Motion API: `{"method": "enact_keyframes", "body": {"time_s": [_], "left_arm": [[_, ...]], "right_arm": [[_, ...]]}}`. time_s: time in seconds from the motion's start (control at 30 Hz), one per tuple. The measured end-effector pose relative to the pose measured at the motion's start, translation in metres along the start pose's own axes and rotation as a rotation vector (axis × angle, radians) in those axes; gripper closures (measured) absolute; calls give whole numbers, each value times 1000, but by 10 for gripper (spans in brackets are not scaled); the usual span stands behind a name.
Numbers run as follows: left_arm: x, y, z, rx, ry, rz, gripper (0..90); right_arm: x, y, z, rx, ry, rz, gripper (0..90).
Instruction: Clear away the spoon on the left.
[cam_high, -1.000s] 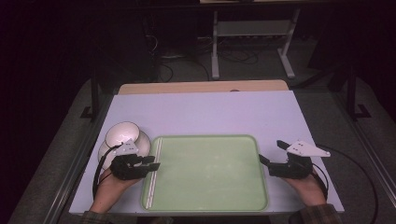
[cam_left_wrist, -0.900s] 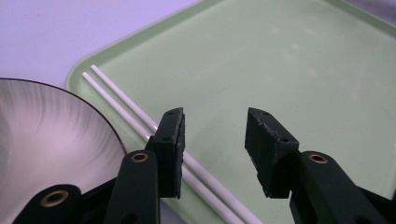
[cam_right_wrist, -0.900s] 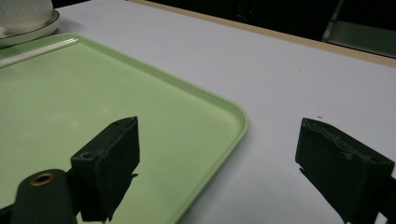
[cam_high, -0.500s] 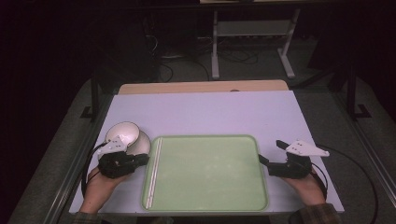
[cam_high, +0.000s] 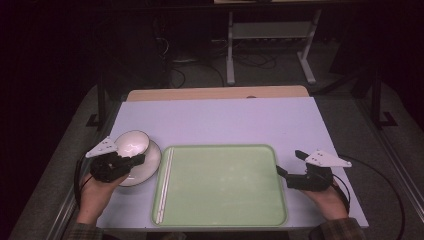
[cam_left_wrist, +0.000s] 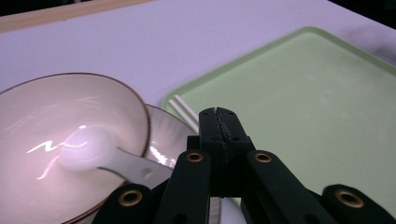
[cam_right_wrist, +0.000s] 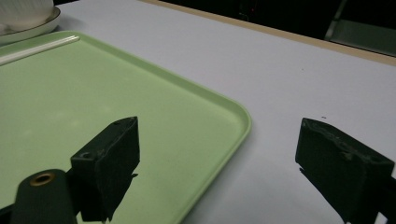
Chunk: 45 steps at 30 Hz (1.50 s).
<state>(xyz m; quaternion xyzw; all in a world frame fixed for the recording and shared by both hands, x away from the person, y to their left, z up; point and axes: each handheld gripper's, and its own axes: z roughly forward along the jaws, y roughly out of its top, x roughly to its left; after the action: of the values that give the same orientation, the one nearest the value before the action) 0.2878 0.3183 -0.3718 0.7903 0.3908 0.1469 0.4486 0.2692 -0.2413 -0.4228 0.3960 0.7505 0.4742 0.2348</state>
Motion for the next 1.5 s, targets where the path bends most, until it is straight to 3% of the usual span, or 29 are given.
{"method": "enact_keyframes", "body": {"time_s": [0.17, 0.3, 0.43, 0.67, 0.87, 1.33, 1.5], "left_arm": [[11, -4, -4, 11, 47, -29, 900], [16, -7, -9, 2, 60, -49, 900], [17, -7, -14, -27, 27, -76, 900], [11, -6, -1, 14, 15, -53, 900], [14, -9, -4, 45, 61, -45, 900], [46, -21, -22, 40, 183, -94, 900], [54, -23, -26, 20, 175, -119, 900]], "right_arm": [[-1, -1, -1, -1, -2, 1, 130], [-1, 0, -2, -4, -3, 0, 130], [0, 0, -2, -4, -3, 0, 129], [0, 0, -2, -3, -4, -1, 130], [-1, -1, -2, -5, -5, -1, 130], [-1, -1, -2, -4, -4, 0, 130], [-1, -1, -2, -2, -5, 3, 130]]}}
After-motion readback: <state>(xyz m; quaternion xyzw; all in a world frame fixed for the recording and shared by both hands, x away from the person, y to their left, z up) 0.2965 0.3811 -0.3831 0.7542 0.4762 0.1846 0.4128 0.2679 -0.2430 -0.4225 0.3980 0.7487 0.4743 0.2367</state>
